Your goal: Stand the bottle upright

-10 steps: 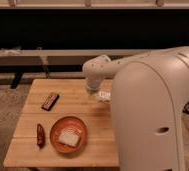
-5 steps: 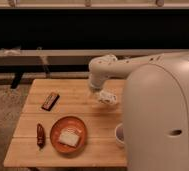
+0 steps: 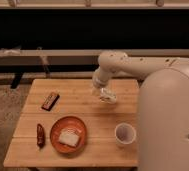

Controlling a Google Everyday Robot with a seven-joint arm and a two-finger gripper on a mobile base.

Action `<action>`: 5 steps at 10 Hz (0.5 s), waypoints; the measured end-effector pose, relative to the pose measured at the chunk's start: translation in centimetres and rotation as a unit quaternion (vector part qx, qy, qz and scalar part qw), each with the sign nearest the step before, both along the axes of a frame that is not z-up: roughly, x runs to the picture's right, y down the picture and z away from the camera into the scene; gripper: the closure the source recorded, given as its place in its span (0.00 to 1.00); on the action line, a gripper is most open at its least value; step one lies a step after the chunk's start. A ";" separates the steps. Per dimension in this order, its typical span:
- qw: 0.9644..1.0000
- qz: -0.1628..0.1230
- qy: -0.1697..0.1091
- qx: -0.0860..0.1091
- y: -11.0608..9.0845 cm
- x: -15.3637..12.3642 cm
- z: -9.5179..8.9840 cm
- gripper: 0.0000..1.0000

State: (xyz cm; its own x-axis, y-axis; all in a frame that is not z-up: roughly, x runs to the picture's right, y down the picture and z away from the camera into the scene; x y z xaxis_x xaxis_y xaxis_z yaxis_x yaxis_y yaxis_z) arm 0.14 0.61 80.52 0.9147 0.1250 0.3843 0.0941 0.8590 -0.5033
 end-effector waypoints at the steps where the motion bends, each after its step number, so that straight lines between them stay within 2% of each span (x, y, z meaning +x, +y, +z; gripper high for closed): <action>1: 1.000 0.007 -0.026 0.000 -0.3 0.1 -0.4 1.00; 3: 0.998 0.027 -0.059 -0.005 -0.3 1.1 -0.8 1.00; 5: 0.995 0.049 -0.091 -0.009 -0.3 1.0 -1.1 1.00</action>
State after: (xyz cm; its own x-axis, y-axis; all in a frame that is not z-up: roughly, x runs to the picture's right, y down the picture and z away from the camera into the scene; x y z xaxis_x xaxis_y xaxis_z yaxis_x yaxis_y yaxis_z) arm 1.09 0.33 79.47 0.8135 0.2189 0.5388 0.1008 0.8594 -0.5013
